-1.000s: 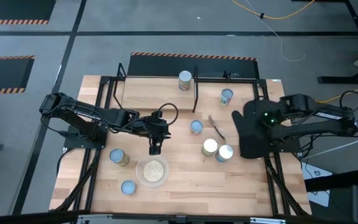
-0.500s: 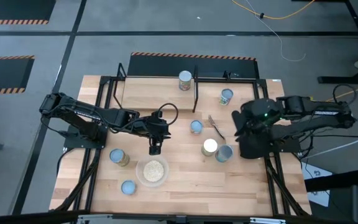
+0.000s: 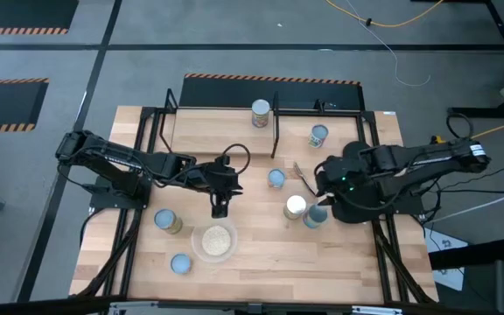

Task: Pick and place cans onto a shelf
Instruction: Put the large canned oranges on the shelf

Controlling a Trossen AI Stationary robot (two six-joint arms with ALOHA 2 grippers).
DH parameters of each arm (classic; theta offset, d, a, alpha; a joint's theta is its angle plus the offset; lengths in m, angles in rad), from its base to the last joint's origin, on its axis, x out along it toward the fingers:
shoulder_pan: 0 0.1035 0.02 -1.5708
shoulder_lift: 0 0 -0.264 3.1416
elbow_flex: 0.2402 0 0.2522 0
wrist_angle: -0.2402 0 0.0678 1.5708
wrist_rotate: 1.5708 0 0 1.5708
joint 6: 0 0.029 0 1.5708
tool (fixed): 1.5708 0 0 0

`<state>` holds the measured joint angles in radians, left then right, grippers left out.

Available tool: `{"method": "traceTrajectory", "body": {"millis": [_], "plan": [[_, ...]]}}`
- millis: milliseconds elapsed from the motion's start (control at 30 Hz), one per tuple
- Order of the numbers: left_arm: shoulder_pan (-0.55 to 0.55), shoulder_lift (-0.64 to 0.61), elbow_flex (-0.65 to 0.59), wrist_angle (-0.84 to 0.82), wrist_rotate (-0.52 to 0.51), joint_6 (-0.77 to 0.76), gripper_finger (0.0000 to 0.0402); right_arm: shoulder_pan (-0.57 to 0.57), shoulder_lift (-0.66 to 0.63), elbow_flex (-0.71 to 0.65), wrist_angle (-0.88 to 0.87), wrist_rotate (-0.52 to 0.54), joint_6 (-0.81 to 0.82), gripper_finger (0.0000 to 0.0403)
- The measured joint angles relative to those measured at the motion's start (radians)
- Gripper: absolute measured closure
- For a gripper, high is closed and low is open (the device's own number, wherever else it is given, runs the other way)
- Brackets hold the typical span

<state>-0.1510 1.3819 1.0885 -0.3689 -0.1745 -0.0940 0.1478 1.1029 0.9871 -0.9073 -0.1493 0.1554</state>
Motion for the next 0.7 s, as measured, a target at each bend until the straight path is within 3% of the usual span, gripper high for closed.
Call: {"method": "traceTrajectory", "body": {"millis": [333,533,700], "plan": [[0.0,0.005,0.0,0.335,0.0,0.111,0.0345,0.0,0.012,0.0,-0.001,0.0,-0.034,0.0263],[0.0,0.081,0.001,0.643,0.011,0.256,0.0345,0.0,0.012,0.0,-0.012,0.0,-0.034,0.0263],[0.002,0.159,0.007,0.791,0.029,0.309,0.0332,0.0,0.012,0.0,-0.029,-0.001,-0.034,0.0263]]}}
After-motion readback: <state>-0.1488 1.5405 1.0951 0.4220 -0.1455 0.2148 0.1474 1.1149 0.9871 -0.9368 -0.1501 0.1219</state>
